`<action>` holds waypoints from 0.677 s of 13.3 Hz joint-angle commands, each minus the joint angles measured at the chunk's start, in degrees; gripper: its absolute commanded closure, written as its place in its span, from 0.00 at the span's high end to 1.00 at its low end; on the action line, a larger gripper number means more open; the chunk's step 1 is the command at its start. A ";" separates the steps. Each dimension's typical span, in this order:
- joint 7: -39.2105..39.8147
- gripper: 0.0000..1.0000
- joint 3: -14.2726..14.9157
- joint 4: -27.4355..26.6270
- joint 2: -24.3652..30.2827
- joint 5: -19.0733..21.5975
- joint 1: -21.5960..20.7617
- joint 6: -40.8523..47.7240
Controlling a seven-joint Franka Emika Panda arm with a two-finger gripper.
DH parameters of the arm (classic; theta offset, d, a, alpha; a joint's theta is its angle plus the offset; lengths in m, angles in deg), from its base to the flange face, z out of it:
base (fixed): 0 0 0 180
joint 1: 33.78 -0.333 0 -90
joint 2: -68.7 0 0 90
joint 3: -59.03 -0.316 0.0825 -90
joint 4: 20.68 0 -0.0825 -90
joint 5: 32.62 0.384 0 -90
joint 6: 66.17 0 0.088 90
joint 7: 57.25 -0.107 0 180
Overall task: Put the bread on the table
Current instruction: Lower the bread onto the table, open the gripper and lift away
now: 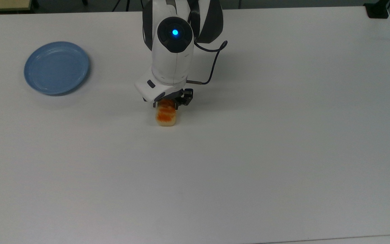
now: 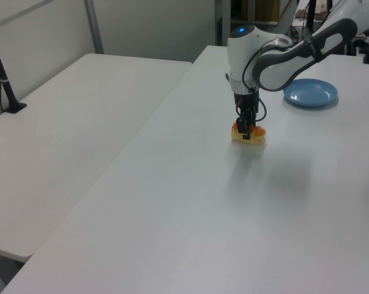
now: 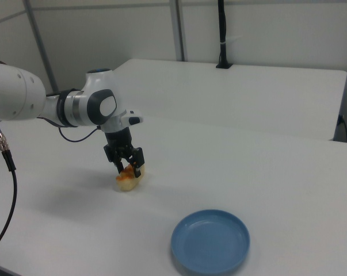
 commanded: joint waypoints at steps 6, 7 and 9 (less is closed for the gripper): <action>-0.80 1.00 1.11 4.80 10.77 0.76 -0.75 12.37; -0.71 1.00 1.20 4.71 14.18 1.02 -0.57 17.01; -0.19 1.00 1.29 4.36 19.91 1.64 -0.31 21.00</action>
